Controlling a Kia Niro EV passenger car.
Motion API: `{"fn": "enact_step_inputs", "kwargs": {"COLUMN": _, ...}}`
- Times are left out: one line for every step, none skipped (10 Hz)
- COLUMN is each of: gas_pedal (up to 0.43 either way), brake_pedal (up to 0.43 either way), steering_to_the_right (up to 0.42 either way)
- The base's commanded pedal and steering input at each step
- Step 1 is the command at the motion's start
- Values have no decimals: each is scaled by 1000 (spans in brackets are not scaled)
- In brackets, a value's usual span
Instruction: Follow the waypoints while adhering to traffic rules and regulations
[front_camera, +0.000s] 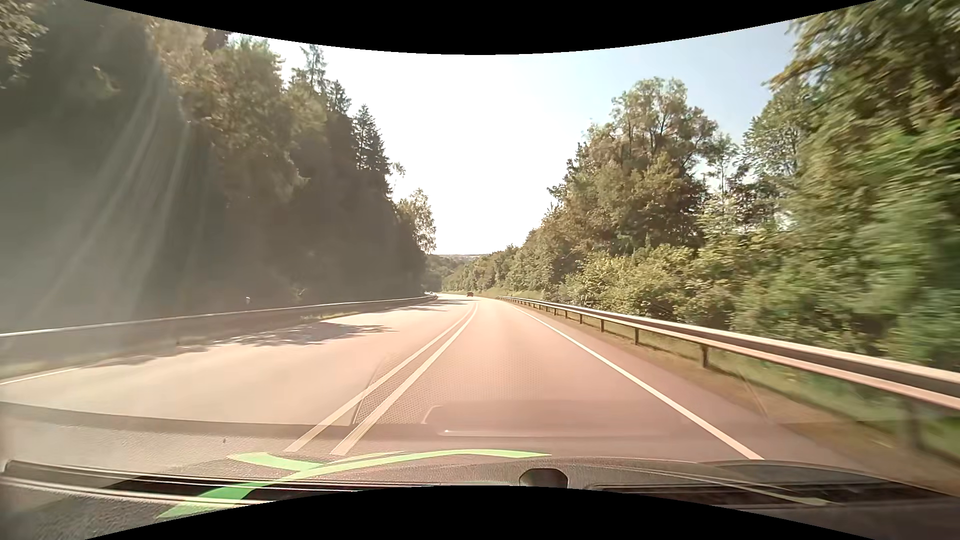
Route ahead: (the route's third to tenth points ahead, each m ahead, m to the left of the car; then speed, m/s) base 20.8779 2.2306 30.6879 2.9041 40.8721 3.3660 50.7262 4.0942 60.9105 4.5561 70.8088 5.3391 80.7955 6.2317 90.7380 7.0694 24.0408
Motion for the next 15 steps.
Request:
{"fn": "enact_step_inputs", "kwargs": {"gas_pedal": 67, "brake_pedal": 0, "steering_to_the_right": -7}}
{"fn": "enact_step_inputs", "kwargs": {"gas_pedal": 67, "brake_pedal": 0, "steering_to_the_right": -7}}
{"fn": "enact_step_inputs", "kwargs": {"gas_pedal": 67, "brake_pedal": 0, "steering_to_the_right": -7}}
{"fn": "enact_step_inputs", "kwargs": {"gas_pedal": 67, "brake_pedal": 0, "steering_to_the_right": -7}}
{"fn": "enact_step_inputs", "kwargs": {"gas_pedal": 59, "brake_pedal": 0, "steering_to_the_right": -7}}
{"fn": "enact_step_inputs", "kwargs": {"gas_pedal": 59, "brake_pedal": 0, "steering_to_the_right": -7}}
{"fn": "enact_step_inputs", "kwargs": {"gas_pedal": 59, "brake_pedal": 0, "steering_to_the_right": -7}}
{"fn": "enact_step_inputs", "kwargs": {"gas_pedal": 28, "brake_pedal": 0, "steering_to_the_right": -7}}
{"fn": "enact_step_inputs", "kwargs": {"gas_pedal": 28, "brake_pedal": 0, "steering_to_the_right": -7}}
{"fn": "enact_step_inputs", "kwargs": {"gas_pedal": 28, "brake_pedal": 0, "steering_to_the_right": -6}}
{"fn": "enact_step_inputs", "kwargs": {"gas_pedal": 28, "brake_pedal": 0, "steering_to_the_right": -7}}
{"fn": "enact_step_inputs", "kwargs": {"gas_pedal": 28, "brake_pedal": 0, "steering_to_the_right": -7}}
{"fn": "enact_step_inputs", "kwargs": {"gas_pedal": 39, "brake_pedal": 0, "steering_to_the_right": -6}}
{"fn": "enact_step_inputs", "kwargs": {"gas_pedal": 79, "brake_pedal": 0, "steering_to_the_right": -7}}
{"fn": "enact_step_inputs", "kwargs": {"gas_pedal": 98, "brake_pedal": 0, "steering_to_the_right": -7}}
